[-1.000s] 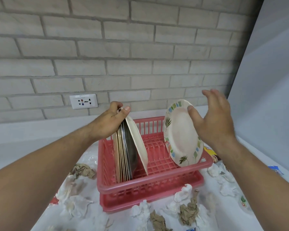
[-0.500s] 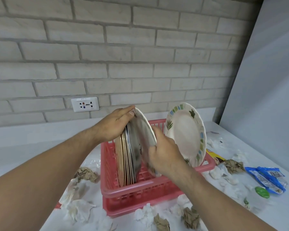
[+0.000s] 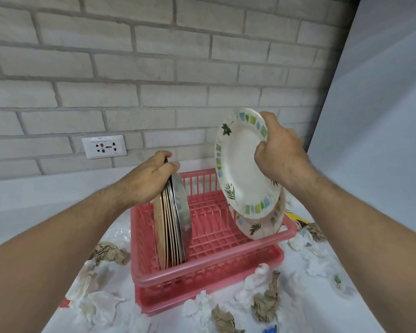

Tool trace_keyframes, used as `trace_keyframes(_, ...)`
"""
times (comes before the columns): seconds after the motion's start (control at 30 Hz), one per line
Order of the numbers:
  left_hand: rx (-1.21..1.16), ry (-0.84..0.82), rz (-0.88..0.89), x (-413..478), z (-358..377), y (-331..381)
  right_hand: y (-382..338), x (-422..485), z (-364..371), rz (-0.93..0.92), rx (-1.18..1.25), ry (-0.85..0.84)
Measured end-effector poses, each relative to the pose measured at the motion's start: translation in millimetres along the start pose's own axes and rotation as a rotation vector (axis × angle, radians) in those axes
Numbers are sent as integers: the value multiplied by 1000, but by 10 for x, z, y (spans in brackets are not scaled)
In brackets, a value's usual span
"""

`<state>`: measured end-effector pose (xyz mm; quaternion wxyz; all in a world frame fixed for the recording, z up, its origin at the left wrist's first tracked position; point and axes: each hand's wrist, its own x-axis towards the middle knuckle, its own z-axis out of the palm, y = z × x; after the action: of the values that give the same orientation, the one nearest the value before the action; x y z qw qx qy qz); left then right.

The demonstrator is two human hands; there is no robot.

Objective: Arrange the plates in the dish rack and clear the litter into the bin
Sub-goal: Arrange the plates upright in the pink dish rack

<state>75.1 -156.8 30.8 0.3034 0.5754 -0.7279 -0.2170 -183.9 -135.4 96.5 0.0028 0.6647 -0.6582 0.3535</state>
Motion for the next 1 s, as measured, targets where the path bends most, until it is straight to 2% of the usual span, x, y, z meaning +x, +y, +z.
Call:
trace_keyframes(0.2,11,12,-6,-11,1,29,124,-152,302,-27,-120,-63)
trace_keyframes(0.53,6,8,1,-13,13,35,301,-204,523,-9,-162,-129)
trace_keyframes(0.67,20,21,53,-18,31,55,336,-71,437,-37,-372,-99)
trace_keyframes(0.83,43,23,74,-50,42,73,290,-20,296,-206,-697,-99)
trace_keyframes(1.0,8,54,77,-77,35,54,257,-58,202,-251,-727,-88)
